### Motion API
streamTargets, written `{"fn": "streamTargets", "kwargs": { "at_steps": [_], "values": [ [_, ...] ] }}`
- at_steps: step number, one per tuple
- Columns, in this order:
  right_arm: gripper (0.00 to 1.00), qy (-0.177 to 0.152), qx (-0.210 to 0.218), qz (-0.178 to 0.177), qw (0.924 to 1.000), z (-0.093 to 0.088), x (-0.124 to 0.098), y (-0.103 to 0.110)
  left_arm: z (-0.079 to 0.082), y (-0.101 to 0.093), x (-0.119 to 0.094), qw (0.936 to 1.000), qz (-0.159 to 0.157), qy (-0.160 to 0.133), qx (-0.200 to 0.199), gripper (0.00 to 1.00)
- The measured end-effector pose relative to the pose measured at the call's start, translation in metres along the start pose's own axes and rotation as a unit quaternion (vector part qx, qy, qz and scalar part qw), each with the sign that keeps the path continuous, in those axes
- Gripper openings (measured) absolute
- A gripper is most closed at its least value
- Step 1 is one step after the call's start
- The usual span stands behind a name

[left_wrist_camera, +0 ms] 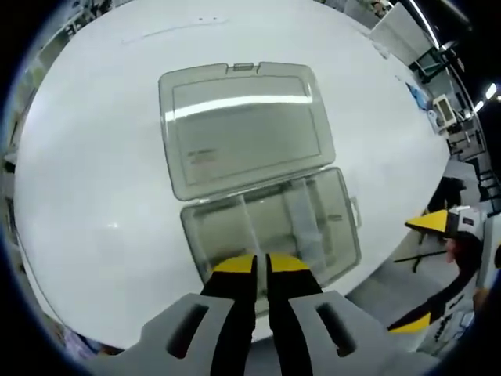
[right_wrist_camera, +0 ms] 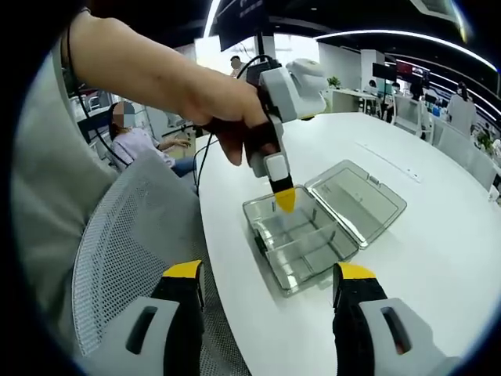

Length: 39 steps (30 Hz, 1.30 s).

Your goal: Insert the divider into the dual guide fixture by aligning both edges with the guide slots and pushing it downward to the bottom, including one-sided entry, uneven engagement, binding, and posture correction.

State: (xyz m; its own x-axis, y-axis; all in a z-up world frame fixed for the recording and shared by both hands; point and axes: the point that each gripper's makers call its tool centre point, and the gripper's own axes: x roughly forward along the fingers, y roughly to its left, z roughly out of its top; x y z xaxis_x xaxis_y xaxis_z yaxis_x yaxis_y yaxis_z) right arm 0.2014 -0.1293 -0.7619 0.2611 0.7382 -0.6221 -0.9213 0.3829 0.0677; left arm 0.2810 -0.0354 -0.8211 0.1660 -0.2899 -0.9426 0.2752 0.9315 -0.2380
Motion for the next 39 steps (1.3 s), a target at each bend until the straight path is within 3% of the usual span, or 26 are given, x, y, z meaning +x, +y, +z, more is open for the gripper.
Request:
{"fn": "streamTargets", "kwargs": {
  "at_steps": [15, 23, 32, 39],
  "values": [
    [0.64, 0.01, -0.001, 0.005, 0.9999, -0.002, 0.003, 0.003, 0.003, 0.0, 0.001, 0.9996, -0.004, -0.011, 0.026, 0.01],
    [0.64, 0.018, -0.003, 0.01, 0.9998, -0.001, 0.006, 0.007, 0.005, 0.004, 0.004, 0.9992, -0.009, -0.03, 0.026, 0.03],
    [0.64, 0.034, -0.007, 0.011, 0.9994, -0.001, 0.007, 0.011, 0.006, 0.005, 0.007, 0.9977, -0.035, -0.058, 0.004, 0.04],
    [0.64, 0.044, -0.01, 0.012, 0.9989, 0.0, 0.009, 0.016, 0.006, 0.0, 0.009, 0.9964, -0.052, -0.067, 0.003, 0.11]
  ]
}}
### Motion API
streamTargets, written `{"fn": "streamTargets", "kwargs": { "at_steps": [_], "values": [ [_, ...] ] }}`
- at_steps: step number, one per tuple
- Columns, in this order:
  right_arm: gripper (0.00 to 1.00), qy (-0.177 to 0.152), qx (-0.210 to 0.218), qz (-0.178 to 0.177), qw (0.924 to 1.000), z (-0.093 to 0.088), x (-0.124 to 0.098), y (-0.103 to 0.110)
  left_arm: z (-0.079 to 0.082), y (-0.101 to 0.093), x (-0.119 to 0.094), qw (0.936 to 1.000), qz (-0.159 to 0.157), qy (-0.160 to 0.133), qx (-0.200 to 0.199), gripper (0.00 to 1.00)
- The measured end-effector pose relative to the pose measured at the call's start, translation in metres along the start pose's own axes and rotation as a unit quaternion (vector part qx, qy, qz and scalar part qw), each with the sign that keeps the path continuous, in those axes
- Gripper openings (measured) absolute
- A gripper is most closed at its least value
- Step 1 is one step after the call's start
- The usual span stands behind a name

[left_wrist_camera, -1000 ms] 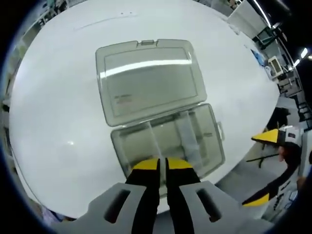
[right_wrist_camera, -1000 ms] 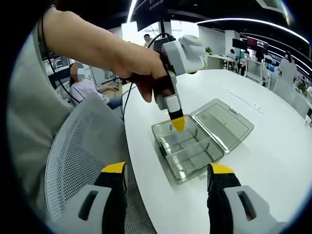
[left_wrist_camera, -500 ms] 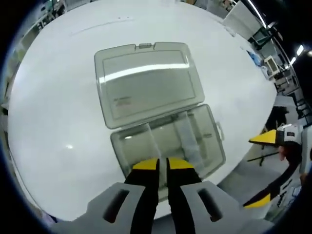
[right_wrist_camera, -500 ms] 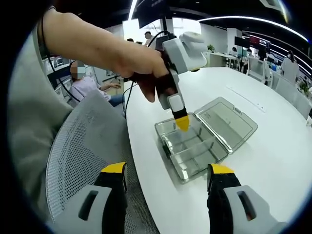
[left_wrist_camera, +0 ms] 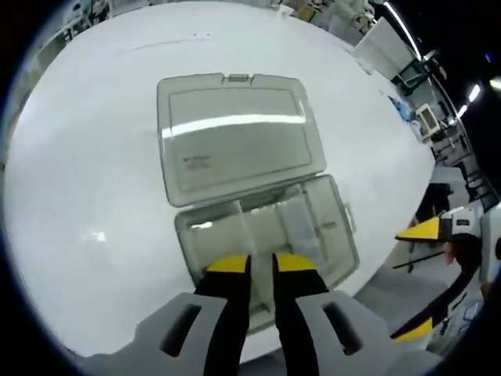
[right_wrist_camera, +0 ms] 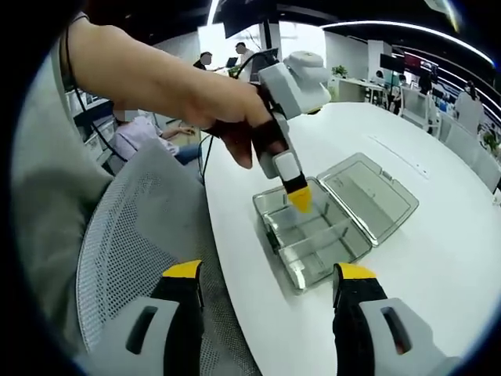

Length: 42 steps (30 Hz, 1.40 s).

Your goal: Insert the divider into the dual guide fixture by aligning both edges with the guide slots and pushing it downward to the bottom, including one-sided entry, uneven engagement, binding, and posture correction.

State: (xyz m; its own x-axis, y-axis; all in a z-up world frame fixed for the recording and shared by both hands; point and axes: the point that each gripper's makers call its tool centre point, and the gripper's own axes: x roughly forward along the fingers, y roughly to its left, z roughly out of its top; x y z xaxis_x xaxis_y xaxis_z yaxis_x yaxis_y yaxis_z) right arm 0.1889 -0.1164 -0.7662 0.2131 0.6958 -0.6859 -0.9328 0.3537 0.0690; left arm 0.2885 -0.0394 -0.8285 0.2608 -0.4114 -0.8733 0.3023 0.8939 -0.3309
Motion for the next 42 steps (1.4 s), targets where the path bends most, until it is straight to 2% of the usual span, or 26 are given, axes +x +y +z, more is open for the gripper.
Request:
{"fn": "streamTargets", "kwargs": {
  "at_steps": [3, 7, 14, 21, 34, 42],
  "values": [
    [0.64, 0.004, 0.001, -0.001, 1.0, -0.001, -0.001, 0.0, -0.001, 0.001, 0.0, 1.0, -0.003, -0.006, -0.004, 0.12],
    [0.64, 0.008, 0.001, -0.001, 1.0, -0.001, 0.001, 0.001, -0.008, 0.006, 0.001, 0.9999, -0.003, 0.002, -0.01, 0.08],
    [0.64, 0.006, 0.004, -0.002, 1.0, 0.0, 0.002, 0.003, -0.007, 0.007, 0.002, 0.9999, -0.001, 0.007, -0.014, 0.07],
    [0.64, -0.003, 0.009, -0.006, 0.9999, 0.0, -0.001, -0.002, -0.009, 0.009, 0.002, 0.999, 0.02, 0.029, -0.027, 0.05],
    [0.64, -0.023, 0.018, -0.009, 0.9995, 0.002, 0.0, -0.003, -0.006, 0.009, 0.002, 0.9965, 0.049, 0.066, -0.017, 0.02],
    [0.64, -0.037, 0.026, -0.013, 0.9989, 0.001, -0.001, -0.007, -0.006, 0.007, -0.006, 0.994, 0.066, 0.086, -0.015, 0.01]
  ]
}}
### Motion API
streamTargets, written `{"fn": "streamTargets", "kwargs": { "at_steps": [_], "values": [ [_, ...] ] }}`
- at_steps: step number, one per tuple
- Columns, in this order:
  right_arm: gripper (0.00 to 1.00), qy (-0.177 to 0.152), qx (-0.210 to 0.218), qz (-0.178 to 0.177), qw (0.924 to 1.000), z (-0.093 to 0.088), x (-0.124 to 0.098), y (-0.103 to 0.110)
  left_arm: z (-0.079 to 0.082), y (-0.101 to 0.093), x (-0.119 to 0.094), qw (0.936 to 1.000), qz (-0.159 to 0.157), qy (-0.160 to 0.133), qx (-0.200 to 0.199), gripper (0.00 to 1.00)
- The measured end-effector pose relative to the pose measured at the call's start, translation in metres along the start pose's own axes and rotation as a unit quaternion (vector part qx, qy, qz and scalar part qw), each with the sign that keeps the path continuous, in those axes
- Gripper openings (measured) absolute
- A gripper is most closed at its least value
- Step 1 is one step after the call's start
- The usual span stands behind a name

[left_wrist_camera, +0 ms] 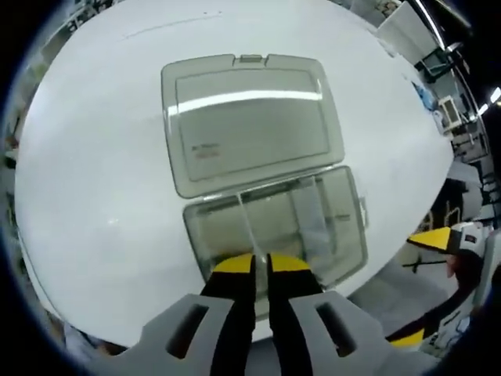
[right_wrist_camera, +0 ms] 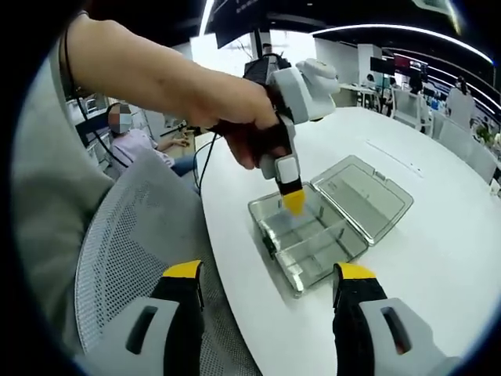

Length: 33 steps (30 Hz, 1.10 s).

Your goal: Insert the divider into the dual guide fixture by aligning both edges with the guide slots and pushing it downward to the bottom, including one-sided entry, uneven engagement, binding, and posture correction.

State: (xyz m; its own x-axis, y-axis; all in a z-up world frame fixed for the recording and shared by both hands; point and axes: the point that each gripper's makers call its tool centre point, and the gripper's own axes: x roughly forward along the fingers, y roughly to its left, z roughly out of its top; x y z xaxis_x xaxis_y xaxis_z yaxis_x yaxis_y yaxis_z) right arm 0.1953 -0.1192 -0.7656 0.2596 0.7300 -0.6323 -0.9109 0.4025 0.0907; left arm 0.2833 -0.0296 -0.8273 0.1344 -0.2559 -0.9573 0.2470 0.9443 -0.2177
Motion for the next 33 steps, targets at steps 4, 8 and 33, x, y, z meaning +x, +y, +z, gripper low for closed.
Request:
{"fn": "streamTargets", "kwargs": {
  "at_steps": [4, 8, 33],
  "values": [
    [0.64, -0.006, 0.003, -0.001, 1.0, 0.0, 0.0, -0.002, 0.0, 0.0, -0.004, 1.0, 0.005, 0.003, 0.005, 0.01],
    [0.64, -0.011, 0.005, -0.003, 0.9999, 0.0, -0.001, -0.003, 0.001, 0.0, -0.007, 0.9999, 0.008, 0.004, 0.006, 0.01],
    [0.64, -0.029, 0.008, -0.002, 0.9995, 0.001, -0.003, -0.005, 0.01, -0.007, -0.025, 0.9996, 0.02, -0.01, 0.016, 0.0]
  ]
}}
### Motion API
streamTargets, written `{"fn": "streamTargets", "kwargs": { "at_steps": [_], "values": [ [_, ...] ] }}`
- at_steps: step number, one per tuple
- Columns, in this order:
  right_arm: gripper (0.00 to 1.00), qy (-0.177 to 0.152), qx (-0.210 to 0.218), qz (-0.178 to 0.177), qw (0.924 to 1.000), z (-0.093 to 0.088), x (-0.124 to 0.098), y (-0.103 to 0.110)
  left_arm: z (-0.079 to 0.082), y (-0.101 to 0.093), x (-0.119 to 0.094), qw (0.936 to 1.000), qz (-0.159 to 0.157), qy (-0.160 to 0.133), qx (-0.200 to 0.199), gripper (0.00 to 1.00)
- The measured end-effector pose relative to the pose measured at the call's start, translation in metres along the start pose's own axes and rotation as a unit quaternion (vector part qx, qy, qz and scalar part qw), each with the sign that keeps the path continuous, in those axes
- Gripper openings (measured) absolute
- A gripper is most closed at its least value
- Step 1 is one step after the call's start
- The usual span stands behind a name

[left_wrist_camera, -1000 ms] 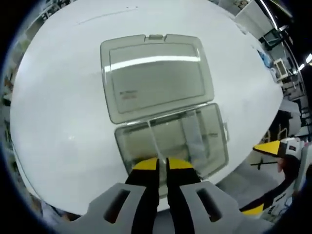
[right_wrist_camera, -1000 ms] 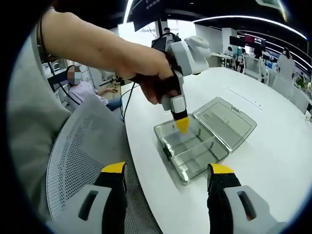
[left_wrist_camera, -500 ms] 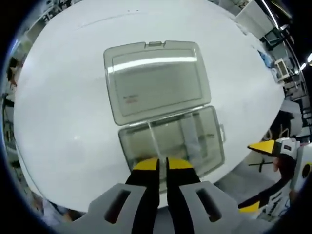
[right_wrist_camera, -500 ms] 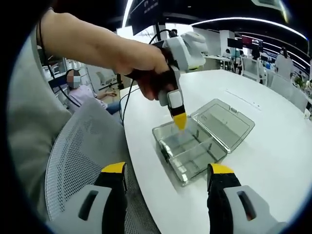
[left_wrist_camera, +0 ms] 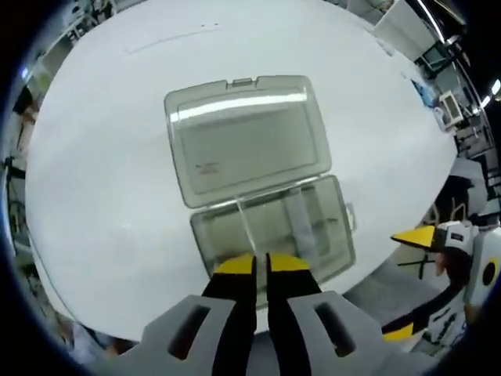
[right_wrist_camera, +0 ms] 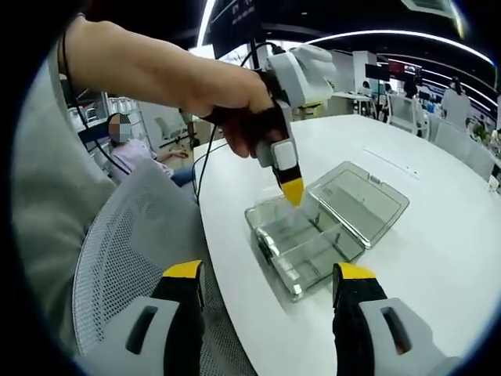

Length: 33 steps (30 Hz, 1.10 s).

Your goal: Insert the divider into the dual guide fixture by aligning both edges with the guide slots and pushing it downward to the bottom, including one-sided entry, uneven engagement, binding, and posture correction.

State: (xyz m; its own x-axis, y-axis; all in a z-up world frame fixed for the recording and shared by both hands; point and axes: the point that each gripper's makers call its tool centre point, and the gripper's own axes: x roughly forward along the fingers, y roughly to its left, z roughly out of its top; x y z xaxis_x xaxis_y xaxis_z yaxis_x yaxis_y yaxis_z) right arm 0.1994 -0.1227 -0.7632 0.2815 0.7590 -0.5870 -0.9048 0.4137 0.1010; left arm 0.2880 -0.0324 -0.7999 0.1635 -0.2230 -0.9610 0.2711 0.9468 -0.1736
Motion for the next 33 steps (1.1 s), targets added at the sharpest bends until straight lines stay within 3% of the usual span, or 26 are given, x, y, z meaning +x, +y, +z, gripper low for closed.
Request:
{"fn": "streamTargets", "kwargs": {
  "at_steps": [33],
  "values": [
    [0.63, 0.001, 0.006, -0.001, 1.0, -0.0017, -0.0019, 0.0008, 0.0015, -0.003, 0.0011, 0.9987, 0.005, -0.005, 0.051, 0.0]
  ]
}}
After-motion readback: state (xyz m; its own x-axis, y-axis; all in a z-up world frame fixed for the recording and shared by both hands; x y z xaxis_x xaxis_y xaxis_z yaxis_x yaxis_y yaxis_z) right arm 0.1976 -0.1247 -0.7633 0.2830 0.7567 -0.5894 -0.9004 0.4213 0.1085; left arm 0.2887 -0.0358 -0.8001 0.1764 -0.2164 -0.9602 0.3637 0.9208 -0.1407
